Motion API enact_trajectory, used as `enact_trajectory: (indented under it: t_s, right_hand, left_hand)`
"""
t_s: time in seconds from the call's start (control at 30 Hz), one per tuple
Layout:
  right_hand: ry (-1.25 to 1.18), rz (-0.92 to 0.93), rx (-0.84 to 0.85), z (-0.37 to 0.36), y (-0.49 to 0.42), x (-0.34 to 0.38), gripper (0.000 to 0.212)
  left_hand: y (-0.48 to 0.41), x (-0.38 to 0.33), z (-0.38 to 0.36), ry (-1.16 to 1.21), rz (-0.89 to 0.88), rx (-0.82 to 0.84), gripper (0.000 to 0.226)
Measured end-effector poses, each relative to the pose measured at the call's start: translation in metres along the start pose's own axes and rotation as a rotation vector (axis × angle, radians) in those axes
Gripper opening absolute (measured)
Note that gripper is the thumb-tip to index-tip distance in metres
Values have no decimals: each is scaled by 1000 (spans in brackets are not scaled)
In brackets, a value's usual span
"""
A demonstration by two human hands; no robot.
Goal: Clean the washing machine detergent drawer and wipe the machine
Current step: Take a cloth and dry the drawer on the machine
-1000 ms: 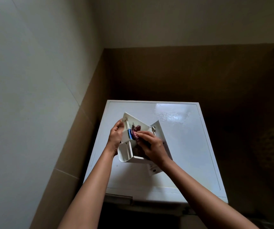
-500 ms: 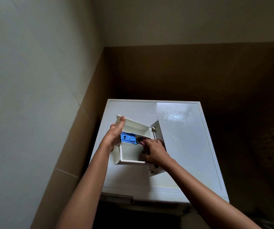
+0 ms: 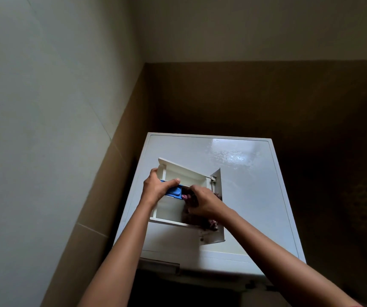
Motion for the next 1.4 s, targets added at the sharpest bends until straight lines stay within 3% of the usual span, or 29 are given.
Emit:
enact_trajectory:
  t_s: [0.1, 0.13, 0.27, 0.4, 0.53, 0.67, 0.77, 0.83, 1.03, 1.2, 1.4]
  right_hand:
    - [461, 45, -375, 2, 24, -10, 33]
    - [515, 19, -444, 1, 32, -10, 33]
    - [381, -40, -521, -2, 41, -17, 29]
    - [41, -234, -407, 1, 18, -25, 32]
    - [-64, -381, -312, 3, 2, -21, 36]
    - [-103, -230, -91, 7, 3, -13, 27]
    - [264, -171, -354, 15, 20, -13, 29]
    - [293, -156, -399, 8, 25, -14, 19]
    - [-40, -123, -191, -2, 19, -17, 18]
    - [-155, -108, 57, -9, 4, -17, 18]
    - [28, -62, 161, -7, 5, -20, 21]
  left_hand:
    - [1, -1, -1, 15, -16, -1, 85]
    - [1, -1, -1, 20, -20, -6, 85]
    - [2, -1, -2, 17, -23, -10, 86]
    - [7, -7, -3, 10, -54, -6, 81]
    - [7, -8, -7, 11, -70, 0, 82]
    - [5, -2, -2, 10, -48, 6, 83]
    - [4, 2, 0, 27, -35, 13, 86]
    - [4, 3, -1, 33, -31, 14, 86]
    - [6, 1, -1, 0, -42, -17, 83]
    - [8, -7, -3, -17, -76, -18, 81]
    - [10, -12, -5, -22, -96, -14, 80]
Point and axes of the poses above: each hand's wrist, its own y-axis away from the middle knuckle, its own z-axis out of the back of the hand, x = y × z, the point moved 6 cm from there along -y, towards the middle knuckle
